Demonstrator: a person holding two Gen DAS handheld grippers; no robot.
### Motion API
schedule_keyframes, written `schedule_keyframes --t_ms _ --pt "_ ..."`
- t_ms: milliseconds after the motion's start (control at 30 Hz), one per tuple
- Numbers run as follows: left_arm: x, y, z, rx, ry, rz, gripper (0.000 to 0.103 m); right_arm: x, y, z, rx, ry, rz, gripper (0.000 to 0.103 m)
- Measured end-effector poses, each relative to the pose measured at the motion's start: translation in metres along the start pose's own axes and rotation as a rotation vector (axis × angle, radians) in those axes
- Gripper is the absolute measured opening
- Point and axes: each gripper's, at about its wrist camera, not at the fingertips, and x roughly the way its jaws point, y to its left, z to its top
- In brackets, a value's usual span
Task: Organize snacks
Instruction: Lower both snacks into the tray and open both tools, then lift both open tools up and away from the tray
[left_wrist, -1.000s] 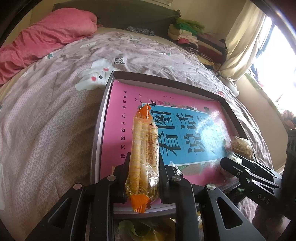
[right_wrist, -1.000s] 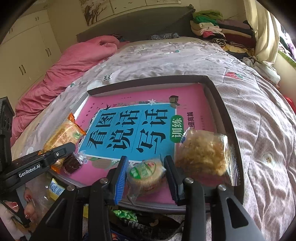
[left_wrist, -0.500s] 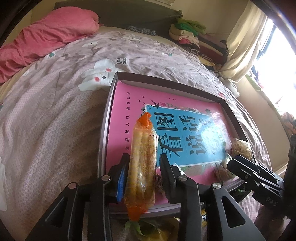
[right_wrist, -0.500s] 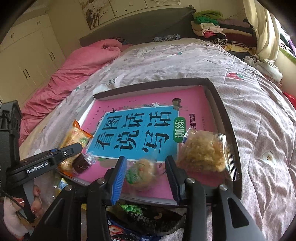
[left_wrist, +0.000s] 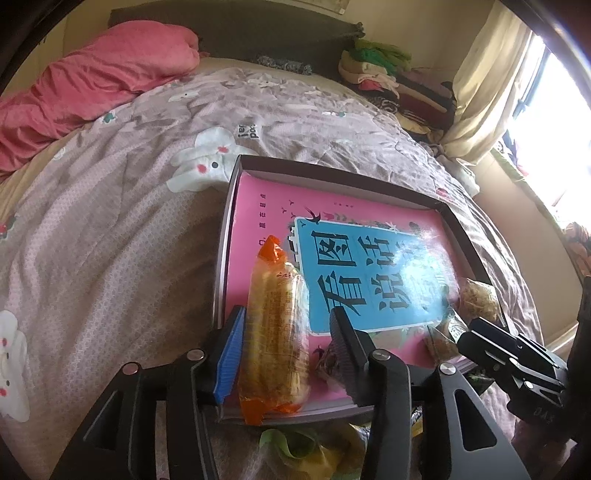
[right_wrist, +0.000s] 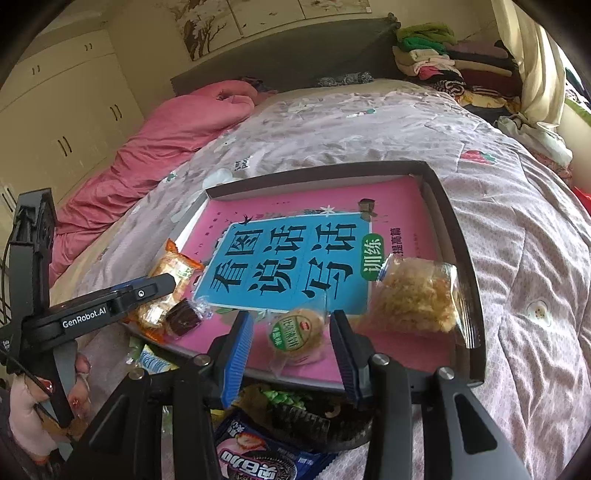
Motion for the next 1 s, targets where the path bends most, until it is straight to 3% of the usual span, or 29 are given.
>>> schedule_keyframes --t_ms 533,1000 --pt "-0.024 0.006 0.002 -0.004 -0.032 0.004 0.056 -0.005 0.015 -0.007 -0.032 0.013 0.054 0.043" --pt "-0.043 -0.008 0.001 0.042 -0.049 0.005 0.066 -0.004 0.007 -0.004 -0.005 0.007 0.028 0.043"
